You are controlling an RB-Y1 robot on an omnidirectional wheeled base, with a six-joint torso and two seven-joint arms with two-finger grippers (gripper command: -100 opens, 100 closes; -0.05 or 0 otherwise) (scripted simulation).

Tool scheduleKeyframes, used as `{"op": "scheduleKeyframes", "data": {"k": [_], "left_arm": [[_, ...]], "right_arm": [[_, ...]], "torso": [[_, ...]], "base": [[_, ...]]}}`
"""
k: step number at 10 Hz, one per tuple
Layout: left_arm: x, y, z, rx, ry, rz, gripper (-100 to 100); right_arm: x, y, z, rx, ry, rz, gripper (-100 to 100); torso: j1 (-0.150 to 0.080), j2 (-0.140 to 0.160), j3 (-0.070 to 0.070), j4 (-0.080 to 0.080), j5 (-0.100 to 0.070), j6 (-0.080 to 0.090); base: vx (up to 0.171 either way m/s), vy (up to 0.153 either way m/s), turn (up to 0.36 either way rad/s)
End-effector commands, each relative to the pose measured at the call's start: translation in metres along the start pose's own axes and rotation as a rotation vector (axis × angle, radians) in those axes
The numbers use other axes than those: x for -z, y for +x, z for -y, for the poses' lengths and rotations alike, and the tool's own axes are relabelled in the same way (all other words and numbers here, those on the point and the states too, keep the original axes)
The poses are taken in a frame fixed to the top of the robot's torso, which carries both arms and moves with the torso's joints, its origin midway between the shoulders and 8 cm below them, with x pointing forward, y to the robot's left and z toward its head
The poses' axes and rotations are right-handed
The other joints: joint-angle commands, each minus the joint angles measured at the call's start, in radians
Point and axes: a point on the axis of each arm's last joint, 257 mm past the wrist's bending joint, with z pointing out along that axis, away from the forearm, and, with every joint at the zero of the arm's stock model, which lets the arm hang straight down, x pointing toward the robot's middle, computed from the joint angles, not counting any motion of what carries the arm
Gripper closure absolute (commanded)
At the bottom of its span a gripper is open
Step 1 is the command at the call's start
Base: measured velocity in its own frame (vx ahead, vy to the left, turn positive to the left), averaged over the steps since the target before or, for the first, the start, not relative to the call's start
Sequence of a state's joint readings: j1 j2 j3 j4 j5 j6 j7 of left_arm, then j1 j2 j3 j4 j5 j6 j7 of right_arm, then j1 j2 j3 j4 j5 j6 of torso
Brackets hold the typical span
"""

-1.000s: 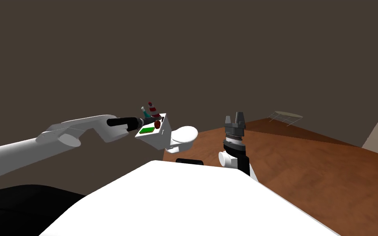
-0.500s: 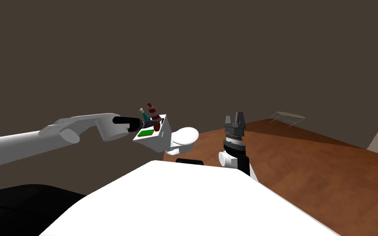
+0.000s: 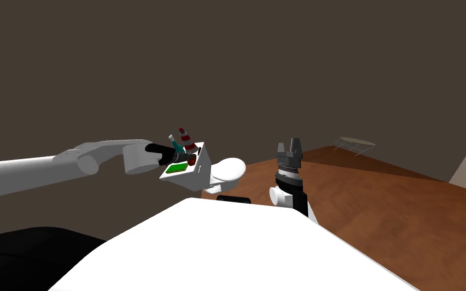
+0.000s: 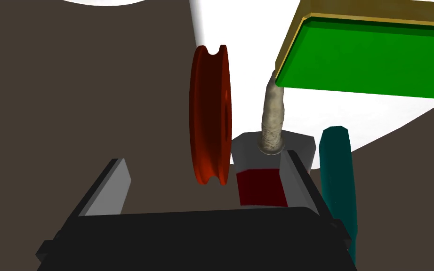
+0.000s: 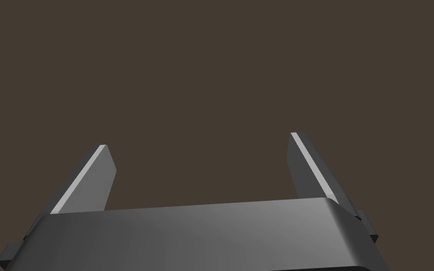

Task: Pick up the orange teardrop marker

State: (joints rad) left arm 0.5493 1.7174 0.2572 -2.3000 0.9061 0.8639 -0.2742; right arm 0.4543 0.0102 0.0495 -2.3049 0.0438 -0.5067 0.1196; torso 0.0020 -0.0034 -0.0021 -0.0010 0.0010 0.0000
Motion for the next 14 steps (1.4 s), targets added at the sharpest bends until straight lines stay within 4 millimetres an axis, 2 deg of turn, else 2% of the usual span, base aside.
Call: {"op": "scheduleKeyframes", "data": {"k": [1, 2, 3, 11, 14], "left_arm": [[0.000, 0.000, 0.000, 0.000, 0.000, 0.000, -100], [0.000, 0.001, 0.000, 0.000, -0.003, -0.003, 0], [-0.001, 0.001, 0.002, -0.009, 0.001, 0.004, -100], [-0.006, 0.009, 0.017, -0.054, 0.033, 0.011, -100], [-0.008, 0.020, 0.026, -0.093, 0.058, -0.004, -100]], "right_arm": [[0.000, 0.000, 0.000, 0.000, 0.000, 0.000, 0], [0.000, 0.000, 0.000, 0.000, 0.000, 0.000, 0], [0.000, 0.000, 0.000, 0.000, 0.000, 0.000, 0], [0.000, 0.000, 0.000, 0.000, 0.000, 0.000, 0], [0.000, 0.000, 0.000, 0.000, 0.000, 0.000, 0]], "torso": [[0.000, 0.000, 0.000, 0.000, 0.000, 0.000], [-0.001, 0.002, 0.001, 0.000, 0.000, 0.000], [-0.001, 0.003, 0.002, 0.001, 0.000, 0.000], [-0.002, 0.000, 0.000, 0.000, -0.001, 0.000], [-0.002, 0.001, 0.000, 0.000, 0.000, 0.000]], "base": [[0.018, 0.009, -0.007], [0.000, 0.000, 0.000], [0.024, 0.000, 0.094], [0.046, -0.005, 0.076], [0.049, 0.000, 0.108]]}}
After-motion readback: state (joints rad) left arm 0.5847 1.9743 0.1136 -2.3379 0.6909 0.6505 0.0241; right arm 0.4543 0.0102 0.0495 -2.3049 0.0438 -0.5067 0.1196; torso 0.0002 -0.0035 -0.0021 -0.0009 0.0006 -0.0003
